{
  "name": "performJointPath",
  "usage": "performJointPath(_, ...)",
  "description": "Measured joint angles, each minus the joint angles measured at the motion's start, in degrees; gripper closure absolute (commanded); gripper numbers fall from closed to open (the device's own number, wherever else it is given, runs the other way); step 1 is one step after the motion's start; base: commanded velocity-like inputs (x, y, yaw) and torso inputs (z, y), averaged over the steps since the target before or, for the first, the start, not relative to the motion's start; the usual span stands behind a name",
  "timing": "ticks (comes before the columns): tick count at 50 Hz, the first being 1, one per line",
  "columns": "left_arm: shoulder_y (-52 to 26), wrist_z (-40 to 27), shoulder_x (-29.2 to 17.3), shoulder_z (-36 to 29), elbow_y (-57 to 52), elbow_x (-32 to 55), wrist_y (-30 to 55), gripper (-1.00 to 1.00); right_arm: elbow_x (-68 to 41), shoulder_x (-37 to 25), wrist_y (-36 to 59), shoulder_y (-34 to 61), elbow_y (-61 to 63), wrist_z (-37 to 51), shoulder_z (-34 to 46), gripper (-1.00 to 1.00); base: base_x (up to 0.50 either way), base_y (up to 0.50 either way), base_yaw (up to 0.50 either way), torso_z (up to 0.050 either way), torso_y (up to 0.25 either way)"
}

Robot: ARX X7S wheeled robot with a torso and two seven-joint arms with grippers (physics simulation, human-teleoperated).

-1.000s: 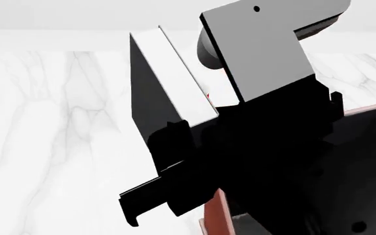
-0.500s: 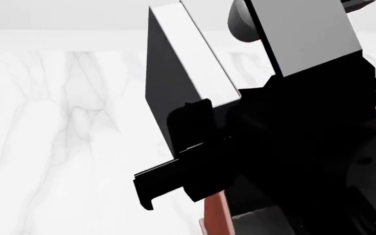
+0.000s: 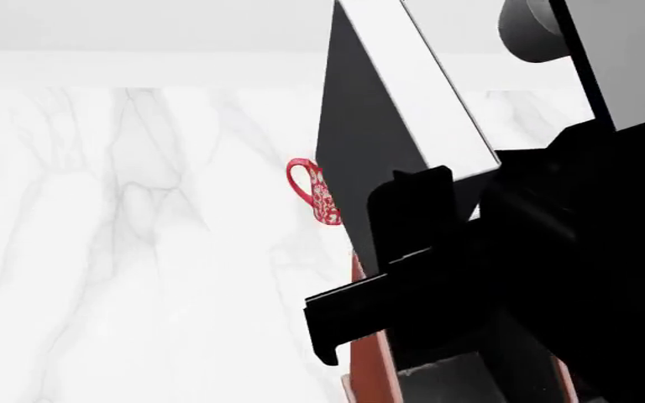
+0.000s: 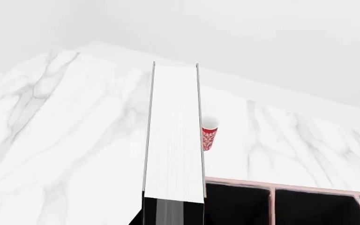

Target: Pick up the book and place it in the left compartment of the caddy.

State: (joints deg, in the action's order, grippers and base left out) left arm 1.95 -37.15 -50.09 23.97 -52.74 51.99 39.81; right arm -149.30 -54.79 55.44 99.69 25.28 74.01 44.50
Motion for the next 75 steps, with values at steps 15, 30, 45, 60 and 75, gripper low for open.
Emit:
performJointPath(15, -0.16, -0.21, -0.14, -0.81, -0.01, -0.26, -0.08, -1.0, -2.45, -5.96, 0.46, 0.28, 2.67, 1.63, -0.03, 1.0, 0.0, 0.0, 0.0, 0.001, 0.001)
performJointPath(30, -0.29, -0.48, -0.33, -1.2, 0.0, -0.25, -0.12, -1.0, -3.75, -10.17, 1.03, 0.04, 3.71, 2.31, 0.11, 1.0, 0.0, 0.0, 0.0, 0.0, 0.001)
performJointPath(45, -0.13, -0.61, -0.49, -1.33, -0.02, -0.23, -0.26, -1.0, -7.05, -12.22, 1.54, 0.78, 3.42, 4.22, 1.87, 1.0, 0.0, 0.0, 0.0, 0.0, 0.001)
performJointPath(60, -0.1, -0.79, -0.6, -1.51, 0.08, -0.28, -0.41, -1.0, -9.33, -13.02, 3.03, 1.4, 3.37, 5.62, 3.9, 1.0, 0.0, 0.0, 0.0, 0.001, 0.001)
performJointPath(75, -0.2, -0.93, -0.73, -1.96, 0.3, -0.45, -0.6, -1.0, -9.15, -12.73, 4.26, 0.64, 3.94, 5.46, 5.75, 1.0, 0.0, 0.0, 0.0, 0.0, 0.001)
